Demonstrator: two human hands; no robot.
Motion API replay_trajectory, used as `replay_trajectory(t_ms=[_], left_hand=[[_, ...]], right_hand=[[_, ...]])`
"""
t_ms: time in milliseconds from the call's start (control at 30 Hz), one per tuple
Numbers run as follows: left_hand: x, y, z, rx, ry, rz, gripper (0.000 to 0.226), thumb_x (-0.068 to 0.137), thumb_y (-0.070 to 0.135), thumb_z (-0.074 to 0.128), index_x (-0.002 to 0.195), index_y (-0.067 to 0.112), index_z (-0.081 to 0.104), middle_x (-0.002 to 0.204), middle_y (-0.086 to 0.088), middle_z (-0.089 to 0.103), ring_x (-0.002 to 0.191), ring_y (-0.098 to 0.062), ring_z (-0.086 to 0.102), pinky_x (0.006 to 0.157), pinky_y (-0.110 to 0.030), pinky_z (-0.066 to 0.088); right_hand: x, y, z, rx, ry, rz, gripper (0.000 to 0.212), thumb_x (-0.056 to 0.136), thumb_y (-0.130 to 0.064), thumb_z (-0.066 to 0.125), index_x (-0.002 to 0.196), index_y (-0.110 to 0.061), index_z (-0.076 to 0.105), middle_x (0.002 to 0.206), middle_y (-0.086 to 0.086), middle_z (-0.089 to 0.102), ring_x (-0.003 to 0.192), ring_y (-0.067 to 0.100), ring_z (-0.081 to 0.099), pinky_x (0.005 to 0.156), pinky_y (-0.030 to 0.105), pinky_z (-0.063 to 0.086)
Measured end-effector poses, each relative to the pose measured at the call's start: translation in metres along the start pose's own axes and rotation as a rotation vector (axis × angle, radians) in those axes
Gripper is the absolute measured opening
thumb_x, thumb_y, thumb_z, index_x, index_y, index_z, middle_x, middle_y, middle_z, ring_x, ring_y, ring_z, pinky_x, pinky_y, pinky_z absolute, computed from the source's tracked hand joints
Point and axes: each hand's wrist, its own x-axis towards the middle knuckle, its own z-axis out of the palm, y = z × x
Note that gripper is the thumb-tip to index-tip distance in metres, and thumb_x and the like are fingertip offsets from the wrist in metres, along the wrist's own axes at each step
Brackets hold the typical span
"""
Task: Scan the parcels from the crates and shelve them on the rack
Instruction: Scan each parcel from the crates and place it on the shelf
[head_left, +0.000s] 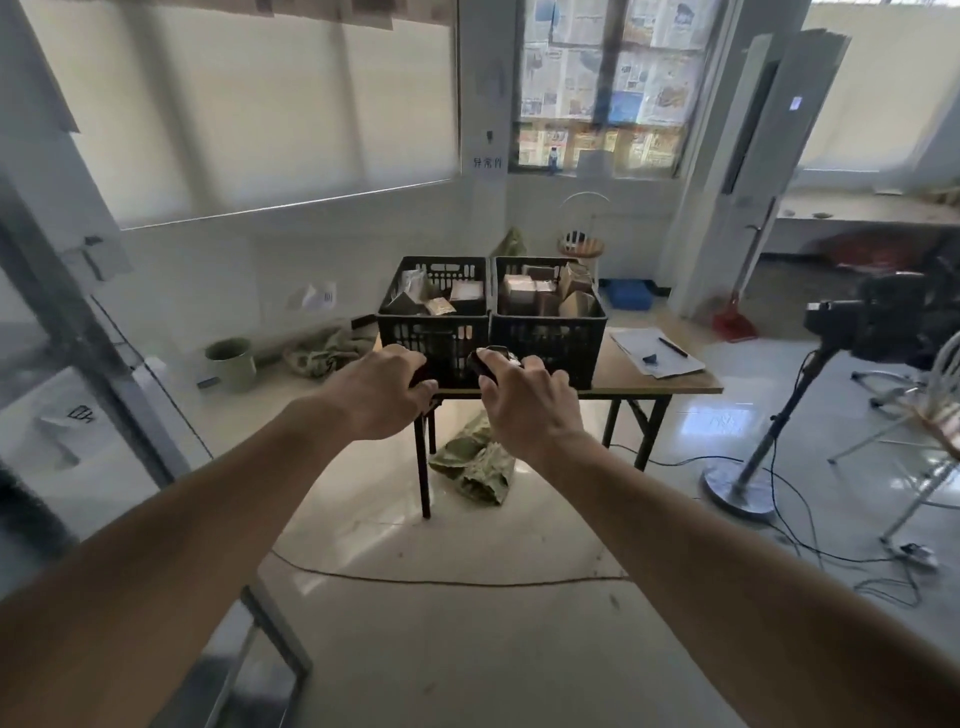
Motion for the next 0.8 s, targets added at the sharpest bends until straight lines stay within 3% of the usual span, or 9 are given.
replay_trajectory(t_ms=[433,700,800], left_hand=[[0.223,-0.067,0.041,0.015,-0.064,-0.054,0.053,0.106,0.048,0.048,0.149,0.017,0.051,0.149,-0.006,0.054,0.137,-0.026,0.05,0.11,-0.043,0.042],[0.374,-0.136,0.06,-0.026,-0.119,-0.062,0.053,0.106,0.047,0.049,0.151,0.019,0.049,0.15,-0.006,0.053,0.135,-0.027,0.052,0.109,-0.046,0.046],[0.431,-0.147,0.068,-0.054,-0.154,-0.031,0.045,0.106,0.045,0.05,0.142,0.02,0.055,0.139,-0.004,0.058,0.121,-0.024,0.058,0.1,-0.041,0.05]], right_hand=[[0.231,0.04,0.077,-0.025,-0.094,-0.009,0.051,0.113,-0.045,0.038,0.164,-0.041,0.033,0.138,0.016,0.058,0.114,0.04,0.057,0.082,0.044,0.042],[0.383,0.047,0.131,-0.053,-0.152,0.045,0.052,0.114,-0.046,0.035,0.165,-0.042,0.032,0.142,0.017,0.057,0.119,0.043,0.056,0.096,0.049,0.049],[0.429,0.057,0.142,-0.058,-0.15,0.071,0.052,0.113,-0.047,0.035,0.165,-0.042,0.032,0.144,0.017,0.056,0.119,0.044,0.056,0.098,0.05,0.048]])
